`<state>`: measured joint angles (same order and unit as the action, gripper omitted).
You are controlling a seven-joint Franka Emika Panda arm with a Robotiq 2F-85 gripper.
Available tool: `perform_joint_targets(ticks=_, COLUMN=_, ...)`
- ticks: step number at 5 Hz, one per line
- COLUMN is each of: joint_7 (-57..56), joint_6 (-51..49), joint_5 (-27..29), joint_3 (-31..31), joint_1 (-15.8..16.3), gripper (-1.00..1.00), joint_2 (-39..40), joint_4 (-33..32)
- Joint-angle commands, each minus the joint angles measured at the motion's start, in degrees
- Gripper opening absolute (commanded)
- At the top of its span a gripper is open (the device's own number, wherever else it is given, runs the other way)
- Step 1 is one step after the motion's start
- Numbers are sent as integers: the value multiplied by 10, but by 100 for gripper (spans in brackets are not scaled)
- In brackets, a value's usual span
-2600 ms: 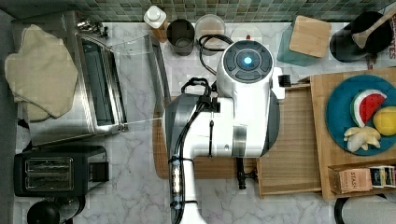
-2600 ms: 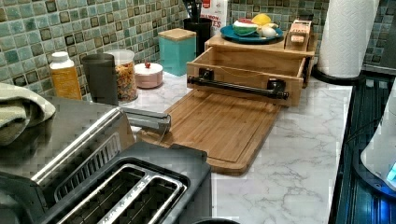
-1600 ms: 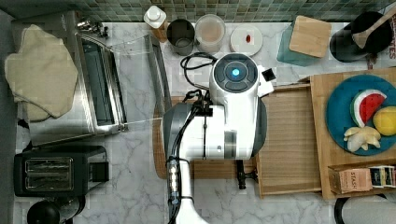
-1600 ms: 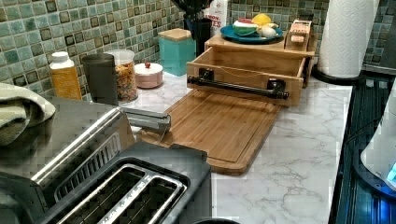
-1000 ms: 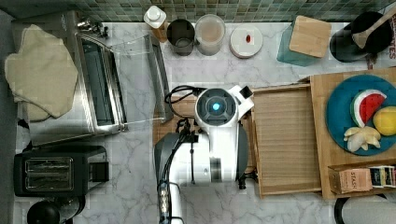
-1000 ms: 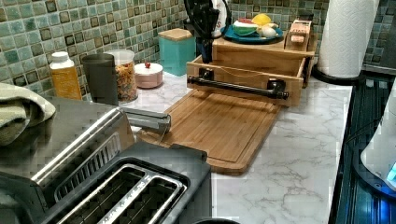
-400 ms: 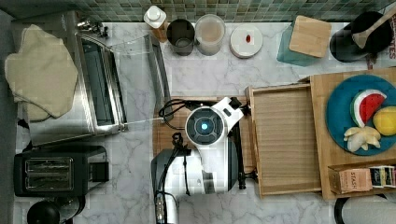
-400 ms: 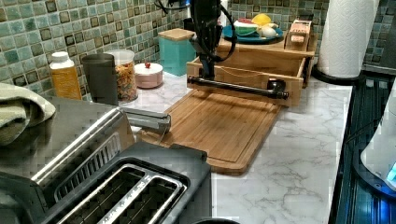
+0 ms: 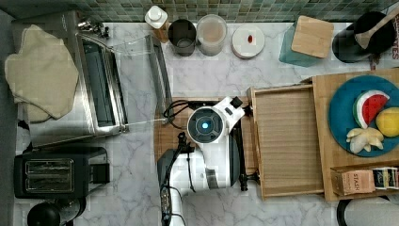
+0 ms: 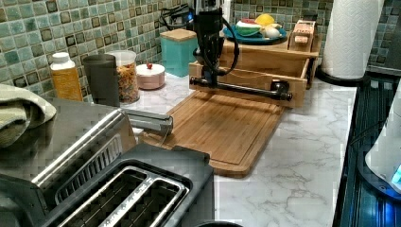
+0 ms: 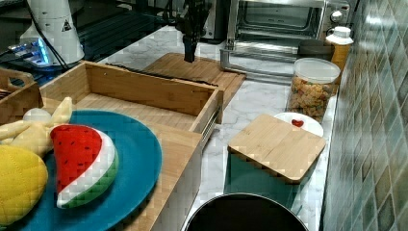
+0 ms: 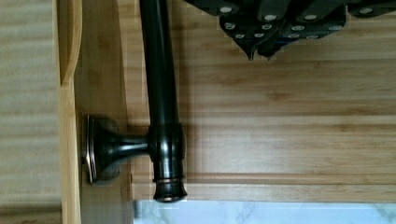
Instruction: Close the drawer.
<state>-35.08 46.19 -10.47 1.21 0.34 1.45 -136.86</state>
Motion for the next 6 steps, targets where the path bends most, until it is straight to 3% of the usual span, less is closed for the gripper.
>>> perform_joint_targets(ticks=1, joint_7=-3, joint_6=10, joint_5=-28, joint_3=-14, joint_1=-15, gripper=-100, joint_2=11, joint_4=-35)
perform_joint_targets(ticks=3, joint_7=-55, joint_6=25, joint_5=-46, joint_3=-46, joint_1=-47, gripper=-100, joint_2=35, joint_4=-18)
perform_joint_targets(ticks=6, joint_7=-203, joint_6=30, joint_5=-50, joint_3=-116, joint_1=-110, gripper=-100, joint_2=88, joint_4=62)
